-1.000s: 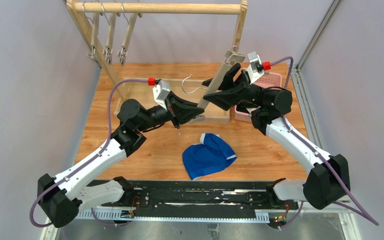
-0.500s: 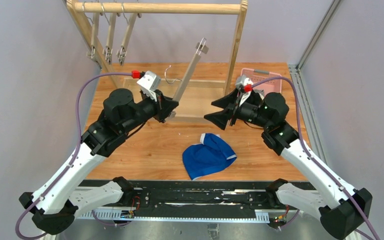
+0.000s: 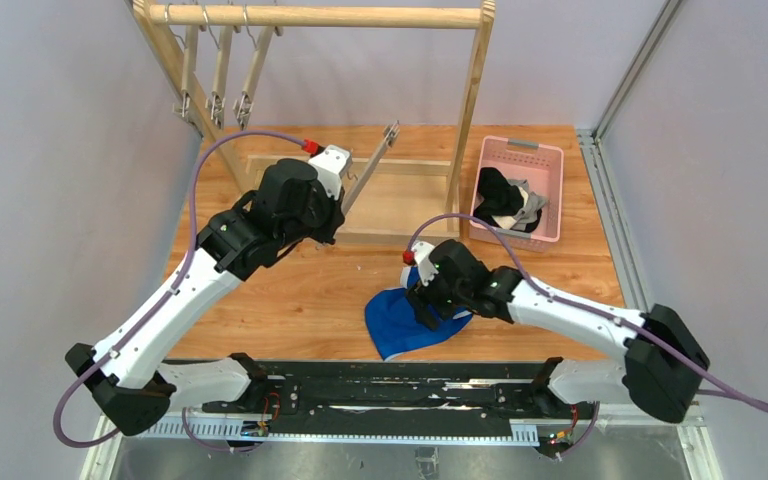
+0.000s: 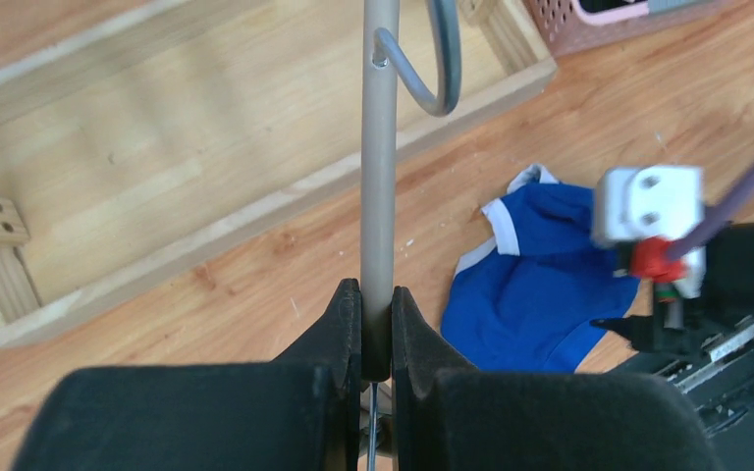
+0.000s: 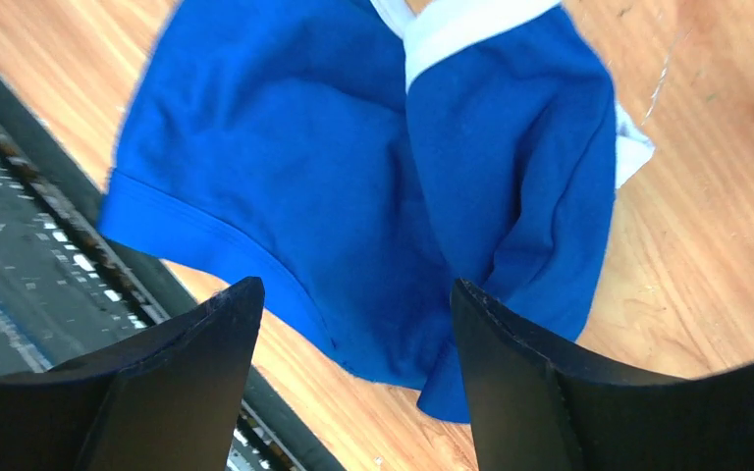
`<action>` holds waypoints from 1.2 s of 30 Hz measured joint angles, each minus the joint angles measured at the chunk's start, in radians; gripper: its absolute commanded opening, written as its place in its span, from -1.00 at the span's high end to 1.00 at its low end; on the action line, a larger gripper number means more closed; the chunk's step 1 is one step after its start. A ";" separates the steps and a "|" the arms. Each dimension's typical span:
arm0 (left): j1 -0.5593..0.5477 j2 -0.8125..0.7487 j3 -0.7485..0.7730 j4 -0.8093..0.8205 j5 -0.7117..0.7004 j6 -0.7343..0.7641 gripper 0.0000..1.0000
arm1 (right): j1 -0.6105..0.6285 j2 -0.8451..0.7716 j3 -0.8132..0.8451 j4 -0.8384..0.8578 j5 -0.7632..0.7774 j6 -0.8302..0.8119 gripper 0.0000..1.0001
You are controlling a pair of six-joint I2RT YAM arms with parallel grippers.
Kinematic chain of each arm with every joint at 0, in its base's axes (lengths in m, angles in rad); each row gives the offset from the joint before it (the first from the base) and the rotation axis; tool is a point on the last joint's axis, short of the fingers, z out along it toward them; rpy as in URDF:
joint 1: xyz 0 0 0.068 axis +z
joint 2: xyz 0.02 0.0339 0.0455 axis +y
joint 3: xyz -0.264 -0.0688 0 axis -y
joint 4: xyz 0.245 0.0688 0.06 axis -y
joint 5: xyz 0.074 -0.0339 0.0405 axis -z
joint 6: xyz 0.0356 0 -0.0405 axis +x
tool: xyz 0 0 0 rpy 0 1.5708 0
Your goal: Remove the underwear clipped to the hanger
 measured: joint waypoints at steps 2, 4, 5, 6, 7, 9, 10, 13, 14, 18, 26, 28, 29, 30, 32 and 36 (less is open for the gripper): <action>0.000 0.018 0.035 0.001 0.000 0.007 1.00 | 0.014 0.060 0.003 -0.003 0.033 -0.002 -0.42; 0.000 0.032 0.066 0.003 0.000 0.014 0.99 | 0.024 0.139 0.010 -0.003 0.063 -0.004 -0.42; 0.000 0.038 0.074 0.004 0.000 0.014 0.99 | 0.029 0.179 0.012 -0.003 0.072 -0.005 -0.42; 0.000 0.043 0.079 0.006 0.000 0.017 0.99 | 0.035 0.210 0.015 -0.004 0.080 -0.006 -0.42; 0.000 0.049 0.083 0.007 0.000 0.019 0.99 | 0.043 0.241 0.021 -0.010 0.087 -0.006 -0.42; 0.000 0.060 0.085 0.008 0.000 0.022 1.00 | 0.064 0.289 0.050 -0.021 0.102 -0.009 -0.42; 0.000 0.067 0.085 0.008 0.000 0.023 0.99 | 0.073 0.305 0.065 -0.019 0.106 -0.010 -0.42; 0.000 0.083 0.092 0.008 -0.005 0.029 0.99 | 0.090 0.342 0.102 -0.033 0.121 -0.010 -0.42; 0.000 0.089 0.100 0.008 -0.008 0.032 0.99 | 0.097 0.351 0.114 -0.042 0.130 -0.010 -0.42; 0.000 0.111 0.156 0.010 -0.007 0.040 1.00 | 0.116 0.346 0.130 -0.080 0.179 -0.011 -0.42; 0.000 0.128 0.195 0.093 0.117 0.016 1.00 | 0.121 0.058 0.225 -0.216 0.420 0.014 0.99; 0.000 0.130 0.194 0.105 0.133 0.012 1.00 | 0.121 -0.031 0.268 -0.220 0.502 0.052 0.99; 0.000 0.132 0.194 0.112 0.134 0.012 1.00 | 0.121 -0.072 0.284 -0.220 0.542 0.061 0.99; 0.000 0.135 0.196 0.116 0.133 0.013 0.99 | 0.121 -0.101 0.293 -0.221 0.572 0.066 0.99; 0.000 0.151 0.212 0.117 0.129 0.014 1.00 | 0.118 -0.159 0.309 -0.228 0.638 0.069 0.99; 0.000 0.217 0.298 0.114 0.108 0.025 1.00 | 0.093 -0.229 0.330 -0.239 0.713 0.066 0.57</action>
